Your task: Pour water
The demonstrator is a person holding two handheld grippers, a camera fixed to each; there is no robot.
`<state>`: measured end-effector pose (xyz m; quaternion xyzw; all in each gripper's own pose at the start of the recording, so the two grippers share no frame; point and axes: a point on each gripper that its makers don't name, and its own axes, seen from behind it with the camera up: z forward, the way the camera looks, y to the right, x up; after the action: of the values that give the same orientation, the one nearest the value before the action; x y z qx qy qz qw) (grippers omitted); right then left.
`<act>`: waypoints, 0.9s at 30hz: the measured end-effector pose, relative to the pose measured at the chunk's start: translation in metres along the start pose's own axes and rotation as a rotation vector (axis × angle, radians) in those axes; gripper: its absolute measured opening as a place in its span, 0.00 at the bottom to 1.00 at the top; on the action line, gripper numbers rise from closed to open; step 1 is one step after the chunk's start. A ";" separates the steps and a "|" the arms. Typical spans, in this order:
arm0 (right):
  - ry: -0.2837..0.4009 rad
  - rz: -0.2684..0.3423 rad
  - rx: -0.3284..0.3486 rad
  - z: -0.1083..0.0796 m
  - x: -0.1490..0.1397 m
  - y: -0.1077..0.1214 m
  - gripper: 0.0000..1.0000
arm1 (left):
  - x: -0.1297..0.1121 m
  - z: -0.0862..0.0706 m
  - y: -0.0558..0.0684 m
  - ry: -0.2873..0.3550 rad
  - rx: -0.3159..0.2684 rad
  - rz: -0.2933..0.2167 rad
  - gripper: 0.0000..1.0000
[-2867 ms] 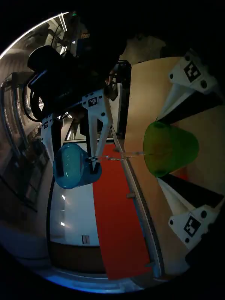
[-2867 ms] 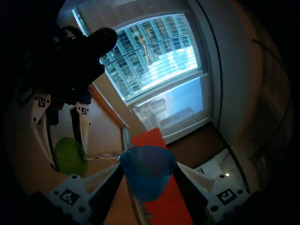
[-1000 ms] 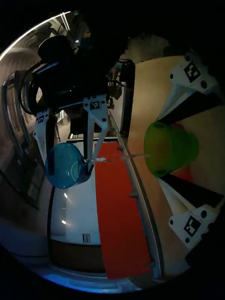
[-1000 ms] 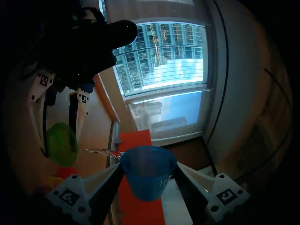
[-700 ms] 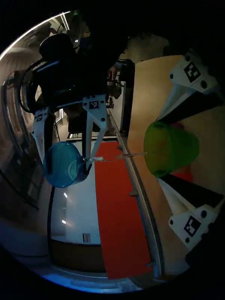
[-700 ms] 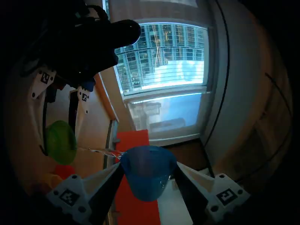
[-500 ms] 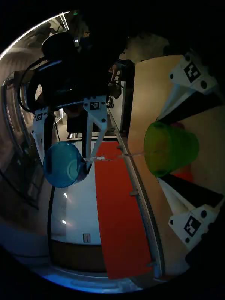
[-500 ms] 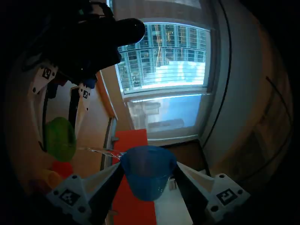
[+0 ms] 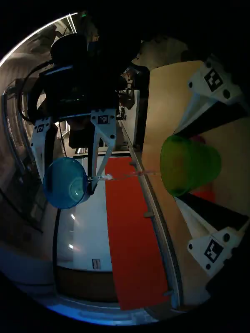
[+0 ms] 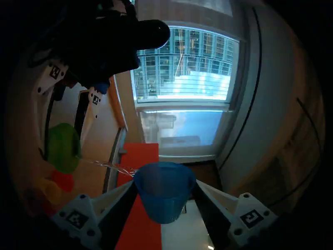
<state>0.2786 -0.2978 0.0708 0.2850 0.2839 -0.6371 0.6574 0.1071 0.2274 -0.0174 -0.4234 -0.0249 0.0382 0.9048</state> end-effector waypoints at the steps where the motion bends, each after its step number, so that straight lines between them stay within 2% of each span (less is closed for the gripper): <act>1: 0.001 -0.005 -0.001 0.000 0.000 0.000 0.90 | 0.000 0.000 0.000 0.000 0.001 0.000 0.87; 20: 0.013 -0.119 -0.021 0.003 0.013 0.004 0.90 | 0.002 0.002 -0.005 0.012 0.015 -0.009 0.87; 23: 0.015 -0.129 -0.028 0.002 0.014 0.005 0.90 | 0.002 0.002 -0.005 0.012 0.016 -0.009 0.87; 27: 0.011 -0.109 -0.030 0.001 0.012 0.006 0.90 | 0.003 0.002 -0.004 0.014 0.016 -0.008 0.87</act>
<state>0.2845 -0.3065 0.0622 0.2626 0.3121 -0.6659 0.6246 0.1103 0.2264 -0.0129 -0.4161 -0.0199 0.0317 0.9085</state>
